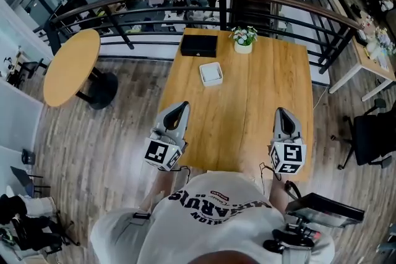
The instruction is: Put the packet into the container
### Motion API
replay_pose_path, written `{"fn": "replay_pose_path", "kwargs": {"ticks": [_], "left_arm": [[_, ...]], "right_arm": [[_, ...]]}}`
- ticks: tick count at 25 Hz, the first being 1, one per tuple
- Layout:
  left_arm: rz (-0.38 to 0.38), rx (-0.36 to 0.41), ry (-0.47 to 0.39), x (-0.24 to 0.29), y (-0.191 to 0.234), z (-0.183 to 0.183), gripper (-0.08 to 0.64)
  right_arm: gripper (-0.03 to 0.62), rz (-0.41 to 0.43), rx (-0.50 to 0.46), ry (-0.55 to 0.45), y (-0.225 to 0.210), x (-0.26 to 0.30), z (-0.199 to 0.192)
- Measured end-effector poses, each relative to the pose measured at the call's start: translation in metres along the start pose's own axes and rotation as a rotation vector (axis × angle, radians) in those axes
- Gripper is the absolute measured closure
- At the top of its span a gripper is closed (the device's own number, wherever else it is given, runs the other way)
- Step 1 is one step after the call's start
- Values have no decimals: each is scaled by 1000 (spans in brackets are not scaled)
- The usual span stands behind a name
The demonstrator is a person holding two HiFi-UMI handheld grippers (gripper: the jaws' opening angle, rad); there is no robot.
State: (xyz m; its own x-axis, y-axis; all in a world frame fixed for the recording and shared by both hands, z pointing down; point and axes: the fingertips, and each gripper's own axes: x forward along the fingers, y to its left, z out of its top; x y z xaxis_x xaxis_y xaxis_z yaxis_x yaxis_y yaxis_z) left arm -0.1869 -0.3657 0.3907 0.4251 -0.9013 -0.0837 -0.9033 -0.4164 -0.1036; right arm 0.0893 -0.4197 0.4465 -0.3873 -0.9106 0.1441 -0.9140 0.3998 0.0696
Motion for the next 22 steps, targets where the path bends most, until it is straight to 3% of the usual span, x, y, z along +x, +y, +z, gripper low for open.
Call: {"fn": "replay_pose_path", "kwargs": {"ticks": [22], "left_arm": [[-94,-90,18,0,-19,-14,560]], "right_arm": [[583,-8,-5,27,-1,-20,-11]]}}
